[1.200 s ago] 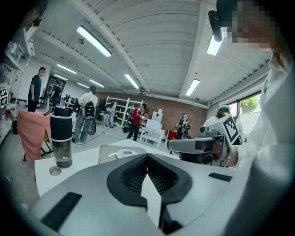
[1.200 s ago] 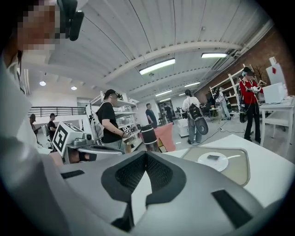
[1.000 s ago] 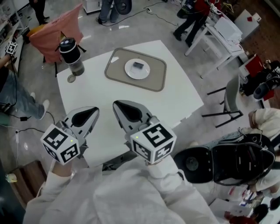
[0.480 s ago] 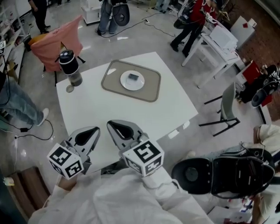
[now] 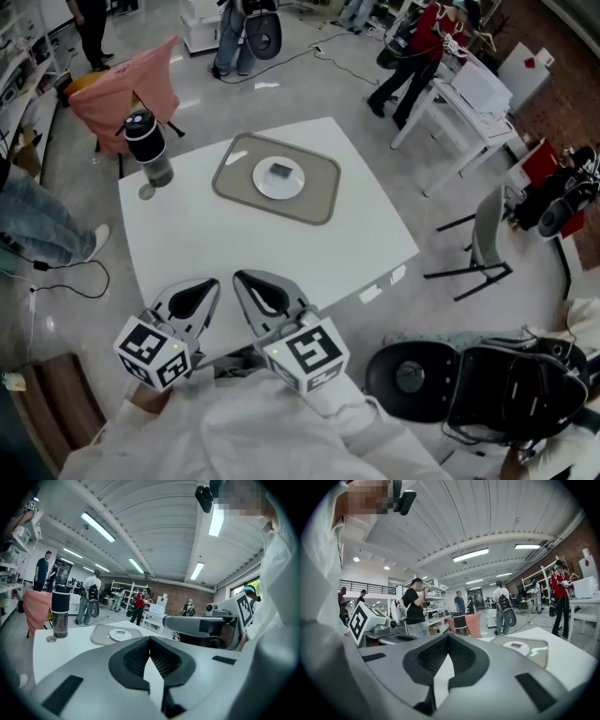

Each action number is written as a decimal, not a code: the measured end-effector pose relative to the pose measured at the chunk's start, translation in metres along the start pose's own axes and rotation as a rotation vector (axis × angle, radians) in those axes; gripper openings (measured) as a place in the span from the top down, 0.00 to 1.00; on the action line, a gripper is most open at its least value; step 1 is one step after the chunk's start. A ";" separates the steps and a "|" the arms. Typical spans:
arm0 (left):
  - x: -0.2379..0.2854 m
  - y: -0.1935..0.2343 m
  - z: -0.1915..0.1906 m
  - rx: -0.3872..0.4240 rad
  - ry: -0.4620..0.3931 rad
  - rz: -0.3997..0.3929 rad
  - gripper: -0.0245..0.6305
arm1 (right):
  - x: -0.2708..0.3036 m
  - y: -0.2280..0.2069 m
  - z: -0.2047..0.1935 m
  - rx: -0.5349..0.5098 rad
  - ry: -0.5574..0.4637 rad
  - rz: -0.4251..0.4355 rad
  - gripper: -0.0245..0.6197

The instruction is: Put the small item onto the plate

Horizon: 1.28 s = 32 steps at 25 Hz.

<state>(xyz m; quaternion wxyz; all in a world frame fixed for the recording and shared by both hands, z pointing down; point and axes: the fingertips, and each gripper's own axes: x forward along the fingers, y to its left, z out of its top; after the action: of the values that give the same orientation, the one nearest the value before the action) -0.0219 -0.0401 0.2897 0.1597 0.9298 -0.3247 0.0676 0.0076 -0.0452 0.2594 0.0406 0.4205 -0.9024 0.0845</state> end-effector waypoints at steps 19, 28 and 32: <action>0.002 -0.003 0.011 0.048 -0.004 0.006 0.95 | -0.002 -0.008 -0.002 -0.018 0.030 -0.024 0.94; -0.003 -0.006 0.012 0.047 -0.022 0.007 0.95 | -0.007 -0.009 -0.003 -0.015 0.032 -0.042 0.94; -0.004 -0.008 0.013 0.045 -0.030 0.004 0.95 | -0.009 -0.005 -0.005 -0.022 0.039 -0.037 0.94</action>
<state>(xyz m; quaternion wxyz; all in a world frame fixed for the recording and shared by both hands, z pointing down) -0.0193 -0.0361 0.2744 0.1336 0.9334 -0.3272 0.0615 0.0172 -0.0413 0.2633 0.0646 0.4347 -0.8945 0.0819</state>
